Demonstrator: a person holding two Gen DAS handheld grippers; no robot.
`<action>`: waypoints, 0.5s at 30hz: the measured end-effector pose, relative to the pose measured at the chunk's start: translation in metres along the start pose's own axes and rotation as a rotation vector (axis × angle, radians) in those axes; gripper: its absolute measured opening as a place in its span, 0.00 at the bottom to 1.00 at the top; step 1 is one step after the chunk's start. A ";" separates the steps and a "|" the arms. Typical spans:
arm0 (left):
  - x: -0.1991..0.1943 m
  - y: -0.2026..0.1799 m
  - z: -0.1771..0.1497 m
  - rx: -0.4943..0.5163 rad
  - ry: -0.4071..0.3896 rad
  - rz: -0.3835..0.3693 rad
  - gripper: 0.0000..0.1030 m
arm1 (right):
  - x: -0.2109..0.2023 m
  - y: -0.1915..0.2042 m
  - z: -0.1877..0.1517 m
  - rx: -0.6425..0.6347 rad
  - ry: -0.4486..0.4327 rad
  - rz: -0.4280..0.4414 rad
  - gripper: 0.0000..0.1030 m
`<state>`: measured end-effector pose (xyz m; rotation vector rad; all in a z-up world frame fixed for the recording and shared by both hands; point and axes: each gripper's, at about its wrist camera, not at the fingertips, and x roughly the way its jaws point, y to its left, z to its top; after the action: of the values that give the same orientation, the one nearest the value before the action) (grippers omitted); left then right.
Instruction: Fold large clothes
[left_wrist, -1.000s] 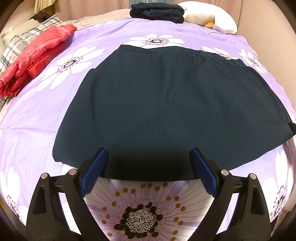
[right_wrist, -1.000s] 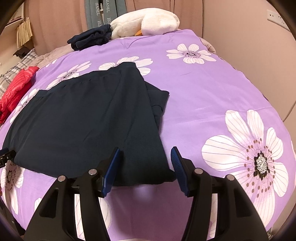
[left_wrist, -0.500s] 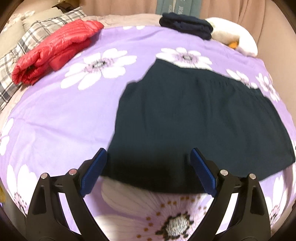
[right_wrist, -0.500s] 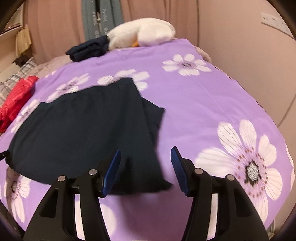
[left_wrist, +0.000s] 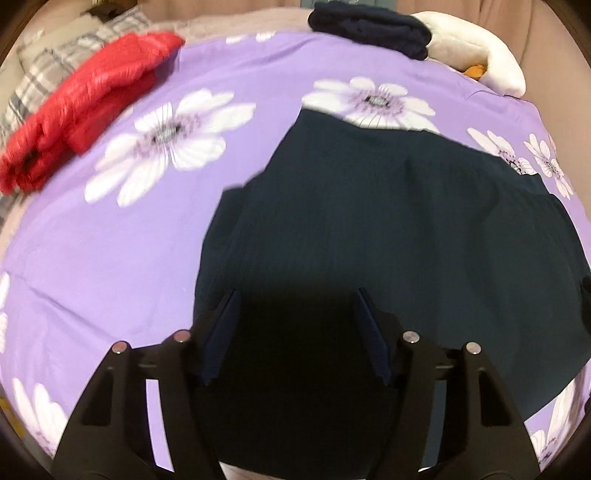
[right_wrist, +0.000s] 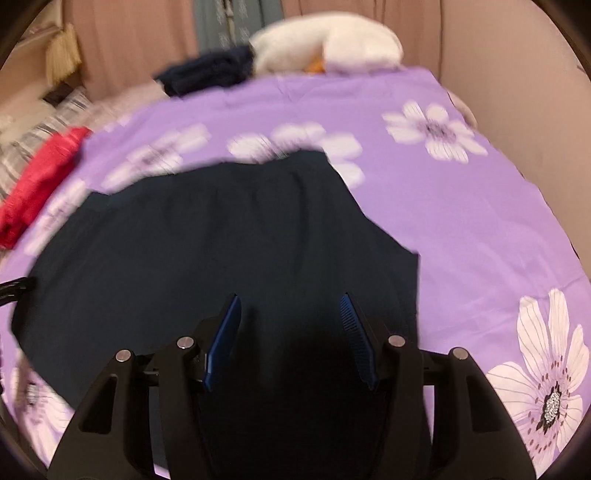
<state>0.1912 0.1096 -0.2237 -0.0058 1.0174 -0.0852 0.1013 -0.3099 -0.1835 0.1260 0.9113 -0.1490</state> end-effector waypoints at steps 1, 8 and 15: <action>0.003 0.007 -0.004 -0.019 0.000 -0.020 0.64 | 0.006 -0.006 -0.002 0.006 0.019 -0.017 0.53; -0.004 0.028 -0.008 -0.017 -0.013 0.039 0.75 | 0.007 -0.068 -0.007 0.130 0.027 -0.105 0.54; -0.001 0.002 0.038 0.028 -0.053 0.036 0.74 | 0.003 -0.042 0.043 0.056 -0.072 -0.054 0.54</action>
<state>0.2234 0.1101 -0.2029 0.0350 0.9625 -0.0663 0.1286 -0.3586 -0.1620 0.1472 0.8398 -0.2276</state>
